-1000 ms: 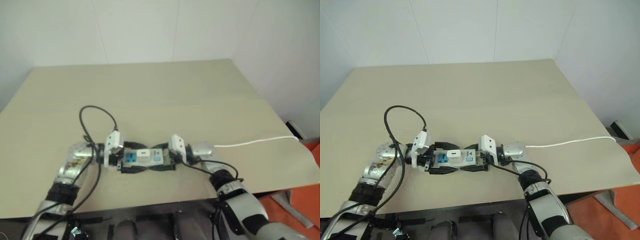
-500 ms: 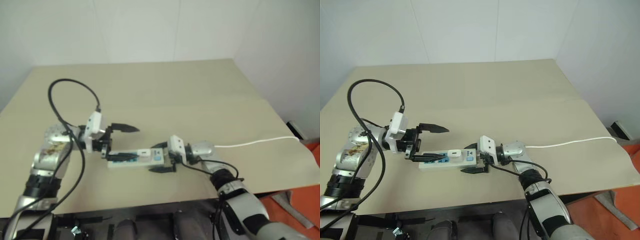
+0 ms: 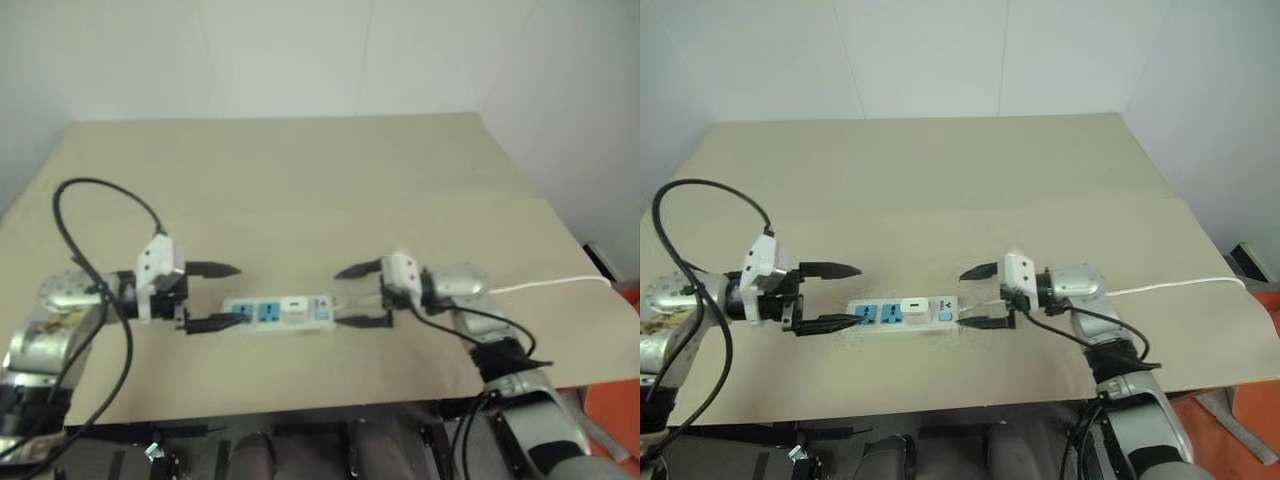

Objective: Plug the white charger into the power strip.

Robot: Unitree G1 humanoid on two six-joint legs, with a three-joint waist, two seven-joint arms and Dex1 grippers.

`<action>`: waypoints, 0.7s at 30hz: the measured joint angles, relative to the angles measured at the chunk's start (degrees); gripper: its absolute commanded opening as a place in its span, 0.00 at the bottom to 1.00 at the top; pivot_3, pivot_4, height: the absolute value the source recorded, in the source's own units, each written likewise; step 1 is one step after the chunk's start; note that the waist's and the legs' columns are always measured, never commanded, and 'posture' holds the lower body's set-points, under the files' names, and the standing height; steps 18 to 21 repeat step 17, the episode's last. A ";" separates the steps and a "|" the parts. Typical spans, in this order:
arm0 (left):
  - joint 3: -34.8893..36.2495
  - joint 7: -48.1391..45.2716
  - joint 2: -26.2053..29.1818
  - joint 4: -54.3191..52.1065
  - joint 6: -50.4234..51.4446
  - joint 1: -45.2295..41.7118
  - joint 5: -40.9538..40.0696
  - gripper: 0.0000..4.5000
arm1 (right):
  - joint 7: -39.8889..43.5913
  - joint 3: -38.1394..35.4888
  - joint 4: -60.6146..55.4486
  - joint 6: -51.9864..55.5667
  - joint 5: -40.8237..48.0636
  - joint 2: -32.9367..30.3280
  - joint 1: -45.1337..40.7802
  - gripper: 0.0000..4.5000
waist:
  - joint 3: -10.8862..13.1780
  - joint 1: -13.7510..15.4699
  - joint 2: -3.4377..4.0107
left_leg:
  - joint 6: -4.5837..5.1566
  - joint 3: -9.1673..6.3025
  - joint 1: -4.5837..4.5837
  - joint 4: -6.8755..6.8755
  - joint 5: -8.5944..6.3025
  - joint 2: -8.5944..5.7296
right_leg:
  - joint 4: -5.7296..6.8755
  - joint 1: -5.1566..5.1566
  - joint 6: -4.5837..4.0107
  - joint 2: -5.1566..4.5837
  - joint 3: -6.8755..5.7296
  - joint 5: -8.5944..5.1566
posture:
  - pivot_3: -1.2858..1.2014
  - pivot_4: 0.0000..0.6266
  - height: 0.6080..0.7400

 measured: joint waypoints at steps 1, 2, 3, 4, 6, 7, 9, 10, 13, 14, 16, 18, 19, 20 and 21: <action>1.29 0.31 1.01 -0.89 0.87 1.43 -0.01 1.00 | 0.14 -0.56 -0.59 0.72 0.45 -0.98 0.32 0.99 | 0.03 0.03 -0.01 | 0.00 0.01 0.00 0.00 0.00 0.00 | 0.00 0.00 0.00 -0.01 0.00 0.00 | 0.52 0.24 1.00; 2.60 0.93 2.27 -1.94 1.47 3.16 0.11 1.00 | 0.13 -1.04 -1.27 1.55 0.66 -1.96 0.78 0.99 | 0.07 0.08 -0.04 | 0.00 0.01 0.00 -0.01 0.00 0.00 | -0.02 0.00 0.00 -0.02 0.00 0.00 | 0.52 0.24 1.00; 3.78 1.50 3.11 -2.65 1.79 4.47 0.34 1.00 | 0.12 -1.32 -1.52 2.05 0.85 -2.89 1.24 0.99 | 0.10 0.15 -0.04 | 0.00 0.02 0.00 -0.01 0.00 0.00 | -0.02 -0.01 0.00 -0.02 0.00 0.00 | 0.52 0.24 1.00; 5.64 2.01 3.37 -3.80 1.93 6.27 0.27 1.00 | 0.10 -1.47 -1.74 2.46 1.09 -3.34 1.43 0.99 | 0.15 0.20 -0.06 | 0.00 0.02 0.00 0.00 0.00 0.00 | -0.02 -0.02 0.00 -0.03 0.00 0.00 | 0.52 0.24 1.00; 10.15 1.99 3.54 -6.38 3.03 10.23 -1.24 1.00 | 0.12 -1.93 -2.02 2.90 1.66 -5.19 1.95 0.99 | 0.33 0.15 -0.08 | 0.00 0.06 -0.01 0.00 0.00 0.00 | -0.01 -0.04 -0.01 -0.05 0.01 0.00 | 0.52 0.24 1.00; 12.90 1.78 3.57 -7.88 3.77 12.36 -2.49 1.00 | 0.14 -2.52 -2.04 3.28 1.81 -6.46 2.11 0.99 | 0.42 0.16 -0.08 | 0.00 0.06 -0.02 0.00 0.00 0.00 | -0.02 -0.05 -0.01 -0.06 0.01 0.00 | 0.52 0.24 1.00; 17.28 1.14 3.68 -10.59 5.21 15.83 -4.71 1.00 | 0.20 -4.03 -2.20 4.12 2.61 -8.37 2.27 0.99 | 0.51 0.22 -0.08 | 0.00 0.07 -0.02 -0.01 0.00 -0.01 | -0.02 -0.06 -0.01 -0.06 0.00 -0.01 | 0.52 0.24 1.00; 18.95 0.77 3.69 -11.70 5.72 17.22 -5.61 1.00 | 0.27 -4.55 -2.49 4.30 2.78 -8.93 2.25 0.99 | 0.51 0.24 -0.08 | 0.00 0.06 -0.01 -0.01 0.00 -0.01 | -0.02 -0.05 -0.01 -0.06 0.00 -0.01 | 0.52 0.24 1.00; 22.37 0.73 3.68 -13.69 6.19 20.10 -6.72 1.00 | 0.31 -5.50 -3.73 4.98 3.54 -9.72 2.34 0.99 | 0.52 0.22 -0.08 | 0.00 0.07 0.05 -0.01 0.00 -0.01 | -0.02 -0.02 -0.01 -0.06 0.01 -0.01 | 0.52 0.24 1.00; 22.62 0.94 3.67 -13.91 6.31 20.30 -6.80 1.00 | 0.28 -5.50 -3.84 5.20 3.79 -9.91 2.45 0.99 | 0.52 0.23 -0.08 | 0.00 0.07 0.05 0.00 0.00 -0.01 | -0.02 -0.01 -0.01 -0.06 0.01 -0.01 | 0.52 0.24 1.00; 22.63 1.36 3.63 -14.08 6.41 20.50 -7.09 1.00 | 0.19 -5.50 -3.89 5.36 3.85 -9.94 2.67 0.99 | 0.52 0.23 -0.09 | 0.00 0.08 0.05 0.01 0.00 -0.01 | -0.03 0.00 -0.02 -0.06 0.01 0.00 | 0.52 0.24 1.00; 22.63 1.54 3.62 -14.08 6.43 20.52 -7.24 1.00 | 0.13 -5.51 -3.91 5.40 3.87 -9.94 2.84 0.99 | 0.52 0.23 -0.09 | 0.00 0.08 0.04 0.01 0.00 -0.01 | -0.03 -0.01 -0.02 -0.06 0.01 0.00 | 0.52 0.24 1.00; 22.63 1.54 3.62 -14.08 6.43 20.52 -7.24 1.00 | 0.13 -5.51 -3.91 5.40 3.87 -9.94 2.84 0.99 | 0.52 0.23 -0.09 | 0.00 0.08 0.04 0.01 0.00 -0.01 | -0.03 -0.01 -0.02 -0.06 0.01 0.00 | 0.52 0.24 1.00; 22.63 1.54 3.62 -14.08 6.43 20.52 -7.24 1.00 | 0.13 -5.51 -3.91 5.40 3.87 -9.94 2.84 0.99 | 0.52 0.23 -0.09 | 0.00 0.08 0.04 0.01 0.00 -0.01 | -0.03 -0.01 -0.02 -0.06 0.01 0.00 | 0.52 0.24 1.00; 22.63 1.54 3.62 -14.08 6.43 20.52 -7.24 1.00 | 0.13 -5.51 -3.91 5.40 3.87 -9.94 2.84 0.99 | 0.52 0.23 -0.09 | 0.00 0.08 0.04 0.01 0.00 -0.01 | -0.03 -0.01 -0.02 -0.06 0.01 0.00 | 0.52 0.24 1.00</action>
